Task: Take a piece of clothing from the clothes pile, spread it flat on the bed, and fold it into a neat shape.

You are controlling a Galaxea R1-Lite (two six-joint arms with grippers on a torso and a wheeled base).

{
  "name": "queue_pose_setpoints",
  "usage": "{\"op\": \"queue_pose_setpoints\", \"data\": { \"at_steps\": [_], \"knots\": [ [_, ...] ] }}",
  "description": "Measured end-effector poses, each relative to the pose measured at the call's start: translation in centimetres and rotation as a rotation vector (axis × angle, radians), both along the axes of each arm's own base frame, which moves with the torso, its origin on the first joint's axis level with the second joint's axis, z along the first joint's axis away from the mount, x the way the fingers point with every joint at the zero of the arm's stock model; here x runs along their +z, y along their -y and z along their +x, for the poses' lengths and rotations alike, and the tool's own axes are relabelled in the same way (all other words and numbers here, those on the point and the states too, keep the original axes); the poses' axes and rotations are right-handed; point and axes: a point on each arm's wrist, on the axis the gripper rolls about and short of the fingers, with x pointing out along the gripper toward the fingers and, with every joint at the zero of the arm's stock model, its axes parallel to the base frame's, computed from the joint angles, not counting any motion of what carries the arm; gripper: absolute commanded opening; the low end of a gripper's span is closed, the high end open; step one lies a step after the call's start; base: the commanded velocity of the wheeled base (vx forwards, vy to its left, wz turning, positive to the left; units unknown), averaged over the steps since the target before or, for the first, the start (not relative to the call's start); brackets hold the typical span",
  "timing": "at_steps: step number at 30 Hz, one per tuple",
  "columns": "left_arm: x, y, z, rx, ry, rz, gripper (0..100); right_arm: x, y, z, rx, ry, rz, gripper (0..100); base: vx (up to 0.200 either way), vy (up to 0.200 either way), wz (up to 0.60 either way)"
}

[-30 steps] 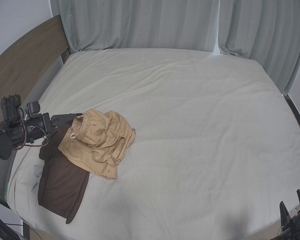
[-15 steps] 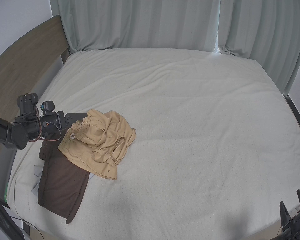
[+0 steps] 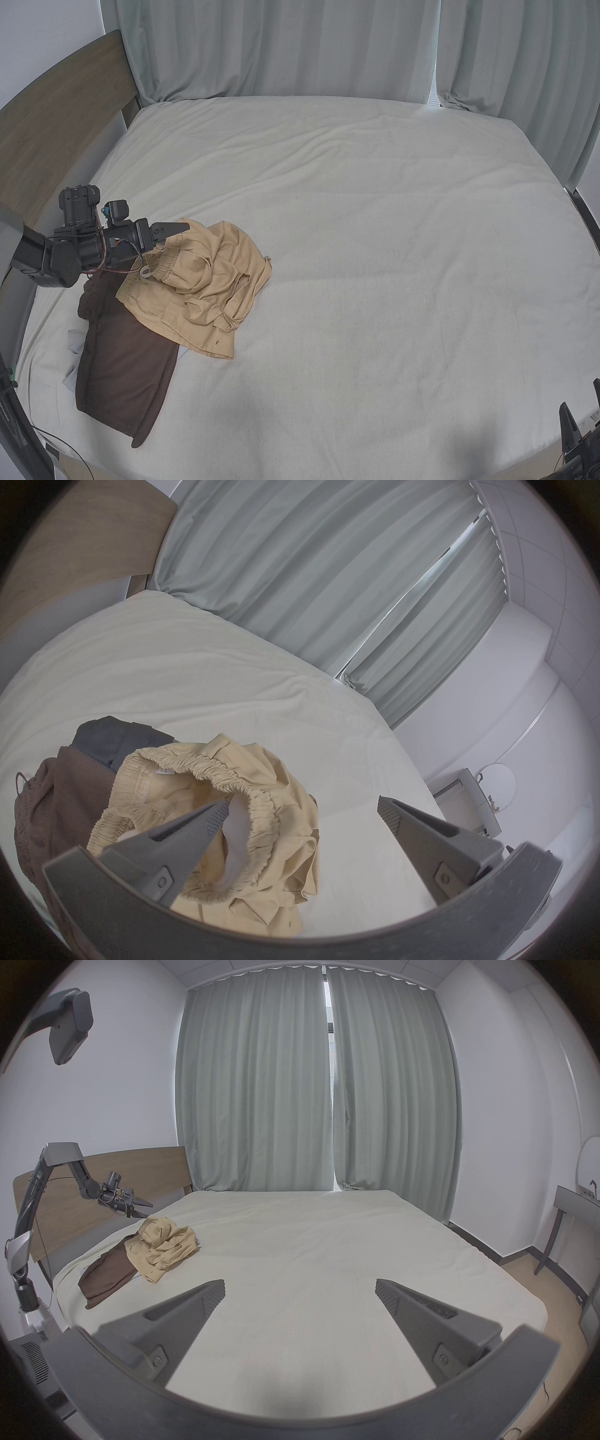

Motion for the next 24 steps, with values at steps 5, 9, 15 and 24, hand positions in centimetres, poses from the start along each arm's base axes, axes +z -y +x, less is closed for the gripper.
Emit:
{"op": "queue_pose_setpoints", "data": {
  "at_steps": [5,9,15,24],
  "knots": [
    [-1.0,0.1,0.7,-0.005,-0.017,-0.001,100,0.0,0.0,0.0,0.000,0.000,0.000,100,0.000,0.000,0.00],
    [-1.6,1.0,1.0,-0.031,-0.025,-0.003,100,0.0,0.0,0.0,0.000,0.000,0.000,100,0.000,0.000,0.00],
    [-2.3,2.1,1.4,-0.056,-0.032,-0.002,100,0.0,0.0,0.0,0.000,0.000,0.000,100,0.000,0.000,0.00],
    [-2.5,2.5,2.2,-0.061,-0.023,0.000,100,0.0,0.0,0.0,0.000,0.000,0.000,100,0.000,0.000,0.00]
  ]
}}
